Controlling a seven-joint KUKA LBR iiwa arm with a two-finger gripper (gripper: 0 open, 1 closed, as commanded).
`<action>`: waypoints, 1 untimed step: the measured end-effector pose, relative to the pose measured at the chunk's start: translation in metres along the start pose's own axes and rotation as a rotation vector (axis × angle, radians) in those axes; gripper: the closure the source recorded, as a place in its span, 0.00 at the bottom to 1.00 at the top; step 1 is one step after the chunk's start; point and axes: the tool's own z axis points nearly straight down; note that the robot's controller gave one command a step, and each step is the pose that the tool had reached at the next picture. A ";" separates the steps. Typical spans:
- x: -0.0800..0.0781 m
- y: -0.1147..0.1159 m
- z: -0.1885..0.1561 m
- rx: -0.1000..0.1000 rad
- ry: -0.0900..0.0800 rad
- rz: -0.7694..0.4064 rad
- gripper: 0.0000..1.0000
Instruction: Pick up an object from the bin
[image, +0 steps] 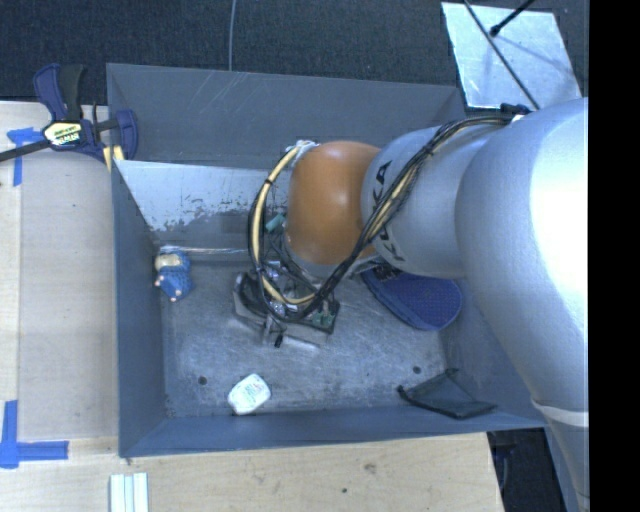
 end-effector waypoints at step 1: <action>0.010 -0.008 -0.135 0.001 -0.005 -0.002 1.00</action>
Offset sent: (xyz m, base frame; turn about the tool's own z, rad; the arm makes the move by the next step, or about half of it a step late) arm -0.0103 -0.0087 0.1333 -0.0033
